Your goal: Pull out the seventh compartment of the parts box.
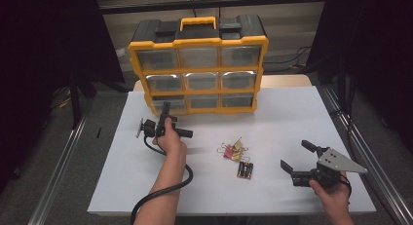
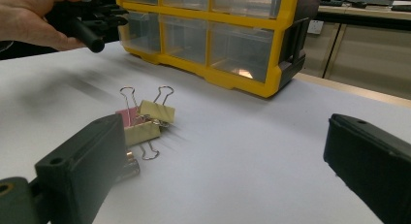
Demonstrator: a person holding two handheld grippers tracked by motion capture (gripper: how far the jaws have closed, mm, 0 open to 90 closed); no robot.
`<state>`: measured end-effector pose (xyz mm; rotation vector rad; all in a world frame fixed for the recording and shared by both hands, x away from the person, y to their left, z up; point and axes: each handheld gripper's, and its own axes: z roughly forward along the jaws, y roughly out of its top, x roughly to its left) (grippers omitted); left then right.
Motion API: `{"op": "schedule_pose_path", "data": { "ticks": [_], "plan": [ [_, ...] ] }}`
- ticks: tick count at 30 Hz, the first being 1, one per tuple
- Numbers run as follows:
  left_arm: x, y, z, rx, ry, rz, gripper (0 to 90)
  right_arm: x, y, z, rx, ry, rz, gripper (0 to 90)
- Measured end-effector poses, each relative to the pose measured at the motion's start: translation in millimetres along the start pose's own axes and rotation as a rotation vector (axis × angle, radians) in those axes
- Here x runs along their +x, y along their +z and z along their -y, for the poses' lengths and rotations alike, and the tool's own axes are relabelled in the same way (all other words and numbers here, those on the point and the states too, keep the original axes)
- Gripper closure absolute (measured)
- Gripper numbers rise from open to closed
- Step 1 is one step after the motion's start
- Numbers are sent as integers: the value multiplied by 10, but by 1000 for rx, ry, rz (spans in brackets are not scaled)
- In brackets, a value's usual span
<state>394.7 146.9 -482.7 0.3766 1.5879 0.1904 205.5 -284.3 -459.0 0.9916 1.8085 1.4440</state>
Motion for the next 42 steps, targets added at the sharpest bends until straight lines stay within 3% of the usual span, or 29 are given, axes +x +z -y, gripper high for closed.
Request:
{"op": "schedule_pose_path", "data": {
  "ticks": [1, 4, 6, 8, 10, 12, 13, 14, 15, 16, 17, 18, 19, 20, 21, 22, 23, 24, 25, 27, 29, 31, 32, 33, 34, 35, 37, 39, 42],
  "plan": [
    [-9, -16, 2, -26, -36, 10, 762, 2, 0, -1, 0, 0, -1, 11],
    [2, -49, -3, -13, -23, 9, 763, 2, 4, -1, -3, -5, 0, 11],
    [-13, -74, -7, -18, -43, 8, 764, 4, 7, -1, -2, -5, -1, 11],
    [-1, -97, -10, -22, -30, 15, 764, 5, 9, -3, -3, -7, 0, 10],
    [35, -148, -18, 31, 27, 13, 766, 7, 11, -5, -5, -9, 1, 10],
    [-2, -137, -8, -18, -44, 18, 768, 12, 5, -7, 0, -7, 4, 9],
    [4, -151, -10, -8, -32, 18, 768, 15, 8, -9, -7, -10, -1, 9],
    [45, -187, -16, 30, 27, 18, 768, 15, 8, -9, -7, -10, -1, 9],
    [18, -178, -7, -6, -14, 25, 768, 17, 9, -10, -8, -10, -1, 8],
    [46, -209, -9, 25, 26, 26, 768, 17, 9, -10, -8, -10, -1, 8],
    [21, -205, -1, -8, -12, 27, 769, 16, 8, -8, -7, -7, 0, 7],
    [21, -205, -1, -8, -12, 27, 770, 16, 8, -8, -7, -7, 0, 7],
    [45, -233, -8, 29, 24, 21, 770, 14, 7, -7, -6, -6, 4, 7],
    [23, -222, -4, 0, -6, 26, 769, 13, 5, -8, -3, -5, 6, 6],
    [28, -230, -4, 0, -1, 26, 769, 11, 3, -7, -4, -3, 6, 6],
    [58, -257, -12, 30, 38, 30, 770, 6, 2, -7, -6, -7, 8, 6],
    [29, -252, -7, 5, -12, 37, 770, 7, 3, -7, -8, -5, 7, 6],
    [50, -273, -16, 32, 22, 25, 771, 7, 4, -6, -9, -3, 4, 6],
    [22, -261, -8, -2, -24, 24, 772, 6, 3, -6, -8, -2, 3, 6],
    [34, -283, -14, 13, -14, 23, 775, 6, 7, -3, -8, 1, 4, 6],
    [16, -299, -14, 1, -53, 28, 775, 6, 6, -3, -9, 0, 4, 6],
    [26, -309, -17, 8, -35, 31, 775, 8, 5, -4, -8, 1, 3, 6],
    [52, -333, -22, 36, 2, 30, 775, 8, 5, -4, -10, -1, 3, 6],
    [19, -320, -18, 4, -52, 29, 775, 5, 4, -5, -10, -4, 2, 6],
    [17, -327, -21, 11, -53, 28, 776, 4, 3, -6, -10, -7, 3, 6],
    [51, -356, -32, 46, 1, 26, 774, 6, 4, -6, -10, -1, 1, 6],
    [16, -337, -27, 2, -63, 37, 774, 4, 5, -6, -12, -5, 1, 6],
    [54, -372, -36, 49, 0, 29, 774, 11, 1, -7, -9, -1, 5, 6],
    [58, -371, -32, 41, 1, 39, 776, 10, 4, -5, -8, -2, 2, 6]
  ]
}}
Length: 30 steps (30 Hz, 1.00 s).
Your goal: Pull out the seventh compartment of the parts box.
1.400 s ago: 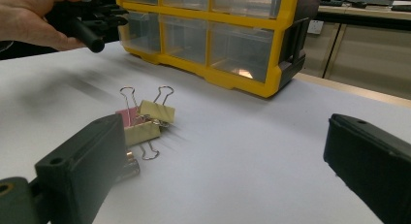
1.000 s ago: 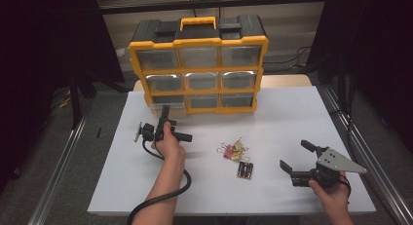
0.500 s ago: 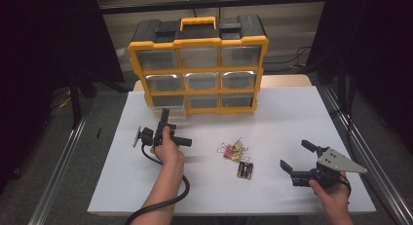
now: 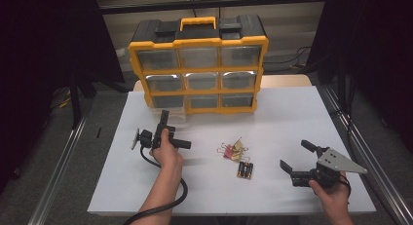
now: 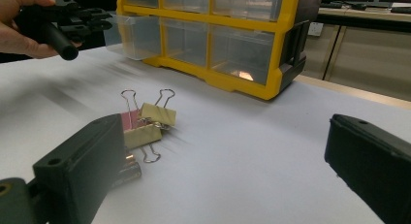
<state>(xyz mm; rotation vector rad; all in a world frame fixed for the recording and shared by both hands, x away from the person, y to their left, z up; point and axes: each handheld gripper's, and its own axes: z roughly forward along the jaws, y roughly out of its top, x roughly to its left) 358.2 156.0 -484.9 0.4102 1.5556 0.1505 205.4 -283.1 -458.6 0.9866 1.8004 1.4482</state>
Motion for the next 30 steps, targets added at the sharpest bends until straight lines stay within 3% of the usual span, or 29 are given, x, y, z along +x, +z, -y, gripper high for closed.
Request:
{"op": "schedule_pose_path", "data": {
  "ticks": [6, 7, 10, 13, 14, 16, 20, 21, 23, 24, 26, 27, 28, 29, 30],
  "plan": [
    [4, -1, 2, -1, 6, 2, 779, -2, 3, 3, -1, 2, 0, 6],
    [-6, 9, 4, -13, -7, 3, 779, -3, 2, 3, -1, 2, 0, 6],
    [10, -2, -7, 10, 16, -5, 777, 0, -2, 0, 0, 0, -1, 6],
    [15, -9, -12, 16, 14, -6, 772, 3, -1, 0, 2, -1, 0, 6],
    [-16, 11, -1, -32, -40, 0, 772, 3, -1, 0, 2, -1, 0, 6],
    [20, -22, -6, -4, 10, -1, 772, 4, -1, 0, 2, -2, -1, 6],
    [-7, -35, 3, -27, -35, -5, 769, 6, 7, 2, 3, -1, -1, 6],
    [16, -61, -10, -11, 10, 5, 767, 11, 4, -1, 3, -2, -2, 6],
    [-2, -59, -10, -26, -1, 9, 765, 17, 5, -2, 3, -2, 0, 6],
    [24, -88, -18, 11, 53, 7, 765, 17, 5, -2, 3, -2, 0, 6],
    [-21, -81, -17, -27, 10, 14, 757, 17, 7, 1, 6, 1, -1, 6],
    [-21, -81, -17, -27, 10, 14, 756, 17, 7, 1, 6, 1, -1, 6],
    [4, -109, -27, 7, 53, 1, 755, 15, 9, 2, 6, 0, -2, 6],
    [4, -109, -27, 7, 53, 1, 753, 17, 7, 1, 6, 0, -2, 6],
    [-8, -109, -20, -16, 24, 10, 753, 13, 9, 0, 3, -3, -4, 6]
  ]
}}
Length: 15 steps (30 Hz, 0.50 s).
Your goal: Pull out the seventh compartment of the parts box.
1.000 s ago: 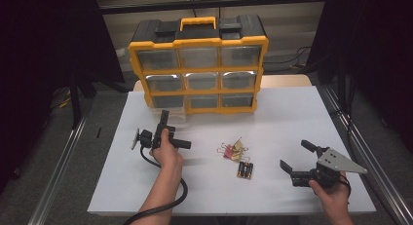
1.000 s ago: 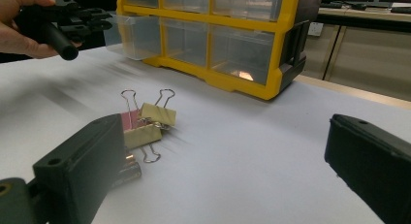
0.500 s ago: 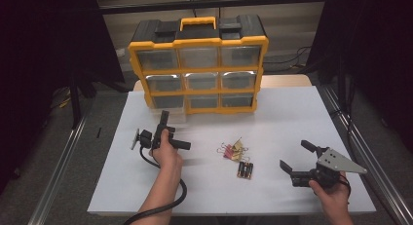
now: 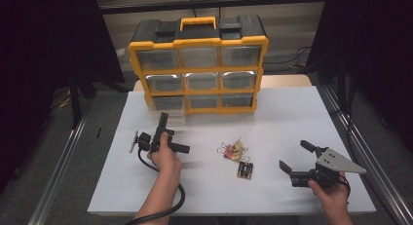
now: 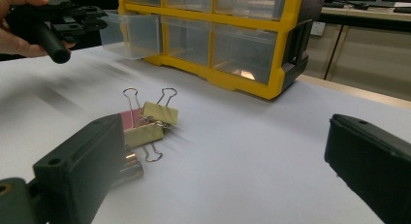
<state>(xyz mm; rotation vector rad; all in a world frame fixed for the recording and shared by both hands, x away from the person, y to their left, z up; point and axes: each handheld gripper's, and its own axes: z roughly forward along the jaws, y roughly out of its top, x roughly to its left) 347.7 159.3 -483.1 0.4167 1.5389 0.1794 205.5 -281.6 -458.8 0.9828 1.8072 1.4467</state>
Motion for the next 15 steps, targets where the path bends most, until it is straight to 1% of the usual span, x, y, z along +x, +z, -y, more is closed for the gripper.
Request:
{"op": "schedule_pose_path", "data": {
  "ticks": [1, 2, 3, 4, 5, 6, 8, 10, 11, 12, 13, 14, 15],
  "plan": [
    [0, 0, 0, 0, 0, 0, 751, 0, -3, 0, 1, 0, 2, 6],
    [7, -7, 1, 4, 10, 2, 751, 0, -3, 0, 1, 0, 2, 6],
    [-4, -4, 6, -2, 9, -7, 748, 1, -2, 0, 1, 1, 2, 6],
    [1, -12, 4, 5, 19, -4, 747, 0, -3, 1, 2, 0, 3, 6],
    [-5, -17, 5, -3, 10, -2, 745, 1, -1, 0, 1, 0, 4, 6],
    [9, -32, 4, 10, 26, -5, 744, 1, -1, 0, 2, 0, 3, 6],
    [10, -35, 6, 4, 28, -7, 741, 2, -1, 0, 3, 0, -2, 6],
    [13, -45, 6, 13, 34, -8, 735, 2, 4, 2, 2, -3, -3, 6],
    [14, -45, 6, 11, 43, -8, 730, 2, 5, 2, 3, -3, -4, 6],
    [21, -54, 0, 18, 74, -14, 715, 6, 7, 2, 4, 0, -3, 6],
    [11, -50, -6, 11, 83, -21, 701, 7, 7, 2, 4, 0, -3, 6],
    [14, -53, -12, 9, 101, -26, 691, 7, 9, 3, 2, -1, -4, 6],
    [5, -59, -13, 11, 108, -29, 676, 9, 8, 3, 3, -2, -6, 6]
  ]
}}
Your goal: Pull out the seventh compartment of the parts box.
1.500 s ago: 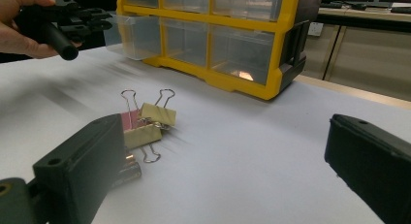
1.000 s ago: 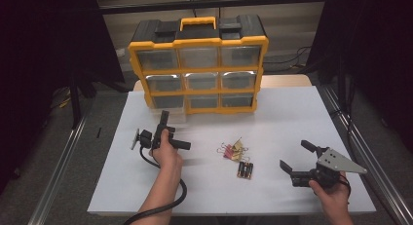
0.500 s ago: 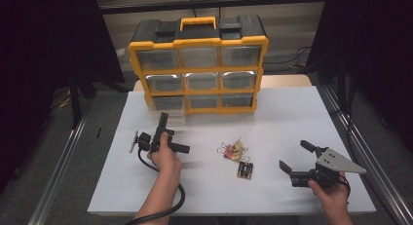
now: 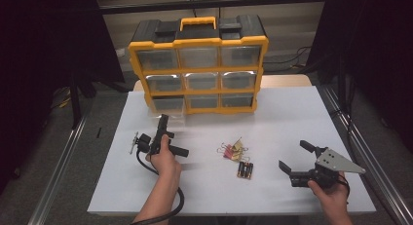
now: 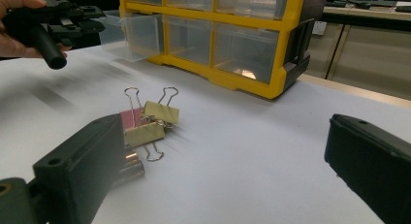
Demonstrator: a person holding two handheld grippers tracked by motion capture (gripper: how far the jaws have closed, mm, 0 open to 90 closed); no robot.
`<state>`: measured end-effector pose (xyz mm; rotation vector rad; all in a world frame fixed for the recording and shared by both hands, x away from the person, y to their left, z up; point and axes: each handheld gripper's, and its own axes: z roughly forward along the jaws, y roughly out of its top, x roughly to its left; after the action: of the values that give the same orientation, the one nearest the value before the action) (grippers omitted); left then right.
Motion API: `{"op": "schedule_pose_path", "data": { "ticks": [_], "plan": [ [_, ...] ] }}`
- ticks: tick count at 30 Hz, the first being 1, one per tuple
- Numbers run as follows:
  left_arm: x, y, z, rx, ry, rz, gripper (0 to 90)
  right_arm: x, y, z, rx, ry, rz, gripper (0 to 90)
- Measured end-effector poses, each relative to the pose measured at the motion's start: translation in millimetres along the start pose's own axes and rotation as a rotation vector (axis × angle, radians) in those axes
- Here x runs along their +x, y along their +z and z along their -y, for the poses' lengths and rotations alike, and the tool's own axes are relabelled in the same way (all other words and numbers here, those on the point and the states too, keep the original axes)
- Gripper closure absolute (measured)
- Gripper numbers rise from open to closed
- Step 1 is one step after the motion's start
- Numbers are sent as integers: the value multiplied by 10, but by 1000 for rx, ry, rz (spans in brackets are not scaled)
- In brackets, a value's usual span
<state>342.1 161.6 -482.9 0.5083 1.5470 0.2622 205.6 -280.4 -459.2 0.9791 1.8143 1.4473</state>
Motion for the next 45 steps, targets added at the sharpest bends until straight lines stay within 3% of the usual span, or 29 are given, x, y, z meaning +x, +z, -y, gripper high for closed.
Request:
{"op": "schedule_pose_path", "data": {
  "ticks": [2, 4, 6, 7, 9, 10, 11, 12, 13, 14, 15, 16, 17, 19, 20, 23, 26, 27, 29, 31, 34, 37, 40, 45],
  "plan": [
    [19, -12, -15, 10, 84, -3, 642, -1, 1, 1, -1, -1, 0, 6],
    [11, -30, -21, 9, 123, -6, 603, -1, 0, 2, 3, 3, 2, 6],
    [31, -57, -40, 30, 203, -1, 555, -2, 0, 2, 3, 4, 2, 7],
    [31, -57, -40, 30, 203, -1, 529, -2, 0, 2, 3, 4, 2, 7],
    [34, -89, -61, 48, 285, 5, 481, -1, 0, 1, 1, 2, 0, 7],
    [34, -89, -61, 48, 285, 5, 444, -1, 1, 1, 1, 1, 1, 7],
    [20, -95, -63, 67, 299, 13, 405, -1, 0, 1, 3, 0, 1, 7],
    [37, -122, -76, 100, 349, 43, 374, 0, 0, 1, 3, 1, 2, 7],
    [37, -122, -76, 100, 349, 43, 341, 0, 1, 1, 4, 1, 2, 7],
    [30, -134, -85, 116, 381, 38, 341, 0, 1, 1, 4, 1, 2, 7],
    [19, -134, -78, 111, 387, 54, 319, 1, 2, 1, 4, 1, 3, 7],
    [30, -159, -90, 140, 425, 72, 289, 3, 4, 1, 4, 0, 0, 8],
    [11, -153, -79, 126, 416, 78, 289, 3, 4, 1, 4, 0, 0, 8],
    [8, -180, -79, 153, 477, 94, 255, 2, 9, 0, 2, -4, -5, 8],
    [-2, -196, -69, 185, 529, 113, 216, 4, 11, -1, 1, -6, -5, 8],
    [-29, -192, -39, 197, 556, 134, 175, 9, 13, -2, 2, -6, -4, 8],
    [-106, -204, 9, 244, 638, 198, 145, 9, 11, -4, 2, -5, -2, 8],
    [-106, -204, 9, 244, 638, 198, 137, 9, 10, -5, 2, -5, -2, 8],
    [-153, -207, 33, 262, 678, 232, 125, 6, 9, -5, 3, -6, -3, 8],
    [-205, -208, 66, 269, 681, 266, 121, -2, 9, -2, 4, -8, -7, 8],
    [-268, -198, 132, 326, 721, 325, 116, 0, 8, -2, 5, -9, -8, 8],
    [-300, -194, 172, 348, 730, 338, 114, 1, 7, -3, 5, -9, -9, 8],
    [-377, -177, 242, 392, 788, 399, 104, 0, 5, -3, 6, -7, -10, 8],
    [-467, -159, 341, 447, 825, 457, 104, -4, 4, 0, 7, -9, -10, 7]
  ]
}}
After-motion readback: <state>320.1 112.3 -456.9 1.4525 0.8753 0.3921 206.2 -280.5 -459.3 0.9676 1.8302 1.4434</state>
